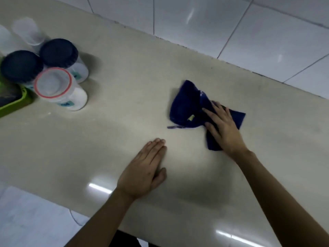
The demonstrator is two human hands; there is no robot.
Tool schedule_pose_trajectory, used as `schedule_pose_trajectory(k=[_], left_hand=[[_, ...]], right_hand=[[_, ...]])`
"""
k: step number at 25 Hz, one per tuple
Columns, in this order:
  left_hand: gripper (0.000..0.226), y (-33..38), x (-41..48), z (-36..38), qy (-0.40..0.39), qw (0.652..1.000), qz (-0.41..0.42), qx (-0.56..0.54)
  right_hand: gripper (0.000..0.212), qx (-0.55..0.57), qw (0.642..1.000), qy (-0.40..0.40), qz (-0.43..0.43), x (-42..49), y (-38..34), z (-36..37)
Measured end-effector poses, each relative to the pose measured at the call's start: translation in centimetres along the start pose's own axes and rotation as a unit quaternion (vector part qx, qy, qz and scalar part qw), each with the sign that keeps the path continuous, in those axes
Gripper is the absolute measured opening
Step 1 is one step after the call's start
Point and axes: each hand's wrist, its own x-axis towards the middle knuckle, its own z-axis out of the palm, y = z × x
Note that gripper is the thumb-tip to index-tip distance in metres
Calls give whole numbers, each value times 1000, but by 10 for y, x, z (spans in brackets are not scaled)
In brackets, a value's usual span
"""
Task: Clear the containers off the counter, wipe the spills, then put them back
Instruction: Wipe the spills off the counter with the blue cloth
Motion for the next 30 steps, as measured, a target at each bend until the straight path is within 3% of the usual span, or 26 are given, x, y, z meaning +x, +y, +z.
schedule_pose_trajectory(k=[2, 4, 6, 8, 11, 14, 17, 20, 22, 24, 27, 30], left_hand=[[60, 0, 0, 1, 13, 1000, 4, 1], [60, 1, 1, 1, 14, 1000, 5, 15], [60, 1, 2, 1, 12, 1000, 4, 28], [60, 2, 2, 2, 3, 999, 3, 31], [60, 5, 0, 0, -11, 999, -14, 42], [59, 5, 1, -2, -9, 999, -14, 38], [58, 5, 0, 0, 16, 1000, 2, 26], [56, 2, -1, 2, 37, 999, 12, 17], [56, 0, 0, 3, 34, 999, 9, 14], [56, 2, 1, 3, 25, 1000, 9, 12], [47, -5, -5, -5, 35, 997, 5, -63], [42, -41, -25, -25, 61, 992, -49, -94]], right_hand=[[48, 7, 990, 54, 132, -51, 31, -16], [47, 2, 948, 120, 296, -77, 37, -12], [47, -5, 905, 162, 394, -64, 11, 4], [49, -1, 916, 153, 370, -47, -34, 25], [53, -32, 973, 108, 203, -49, -88, 48], [52, -54, 994, 56, 82, -84, -64, 31], [50, -44, 985, 62, 154, -146, 0, 3], [52, 0, 930, 118, 348, -184, 21, -13], [53, -6, 893, 141, 427, -163, 4, -1], [52, -17, 909, 131, 395, -124, -20, 13], [53, -11, 962, 91, 259, -51, -66, 35], [51, 24, 979, 72, 188, 8, -140, 62]])
